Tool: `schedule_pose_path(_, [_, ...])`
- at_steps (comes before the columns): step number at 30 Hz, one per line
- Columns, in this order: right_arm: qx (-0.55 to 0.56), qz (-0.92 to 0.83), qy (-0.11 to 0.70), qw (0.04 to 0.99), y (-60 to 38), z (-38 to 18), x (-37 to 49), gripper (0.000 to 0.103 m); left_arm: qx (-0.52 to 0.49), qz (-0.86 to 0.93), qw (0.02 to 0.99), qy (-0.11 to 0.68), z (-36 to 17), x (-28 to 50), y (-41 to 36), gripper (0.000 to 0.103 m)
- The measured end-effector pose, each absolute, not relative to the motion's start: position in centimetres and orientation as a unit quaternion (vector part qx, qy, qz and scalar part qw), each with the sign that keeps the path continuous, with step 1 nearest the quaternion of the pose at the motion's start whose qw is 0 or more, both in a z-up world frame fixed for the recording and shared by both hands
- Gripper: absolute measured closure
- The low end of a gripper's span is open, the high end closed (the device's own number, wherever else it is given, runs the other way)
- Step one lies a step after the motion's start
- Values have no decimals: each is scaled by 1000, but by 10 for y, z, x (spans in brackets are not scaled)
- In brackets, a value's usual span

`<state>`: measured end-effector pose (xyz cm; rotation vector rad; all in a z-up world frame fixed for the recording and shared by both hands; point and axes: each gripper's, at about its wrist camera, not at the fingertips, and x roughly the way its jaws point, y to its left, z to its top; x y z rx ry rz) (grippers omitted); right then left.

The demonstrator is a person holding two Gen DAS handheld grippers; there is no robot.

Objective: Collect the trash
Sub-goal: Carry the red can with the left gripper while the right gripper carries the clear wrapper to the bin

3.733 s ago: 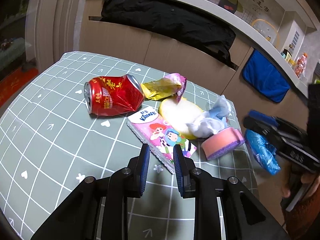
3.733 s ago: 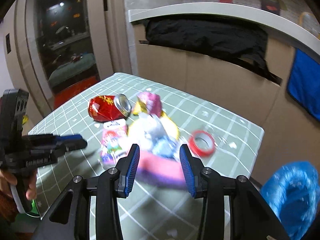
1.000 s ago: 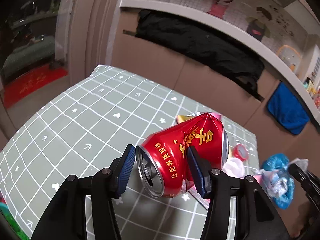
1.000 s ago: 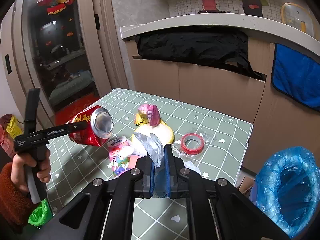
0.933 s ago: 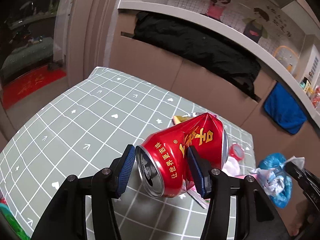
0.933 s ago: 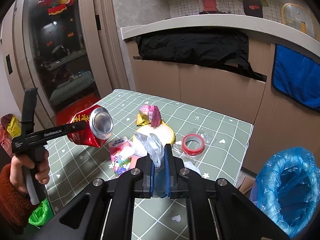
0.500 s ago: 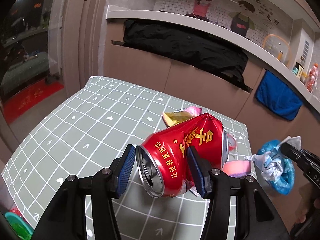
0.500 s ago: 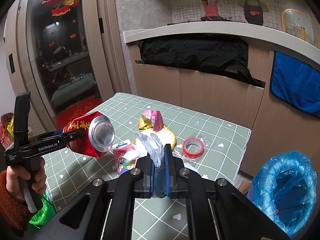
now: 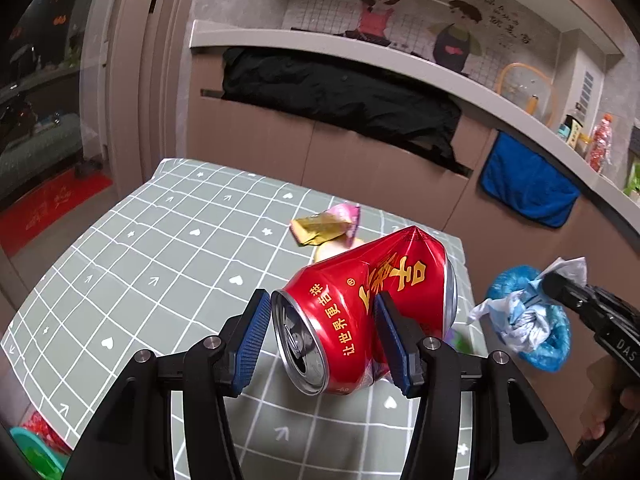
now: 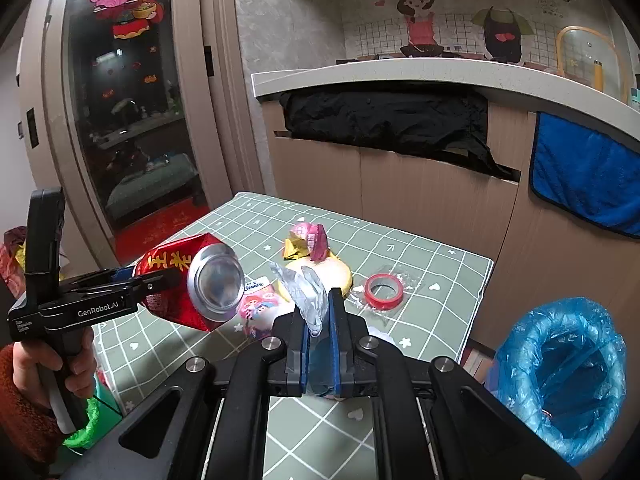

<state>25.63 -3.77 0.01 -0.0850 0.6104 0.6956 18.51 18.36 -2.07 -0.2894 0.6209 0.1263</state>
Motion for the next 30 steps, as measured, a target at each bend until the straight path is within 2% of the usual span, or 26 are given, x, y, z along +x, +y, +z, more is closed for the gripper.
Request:
schedule_pose_path(17, [-26,327,258,909,-86,19,225,95,-96,26,960,263,24,158,110,49])
schedule_pose_path(30, [20,198,177,964,-215,58,232,95,-48,-78,963,255,56,235,-26,49])
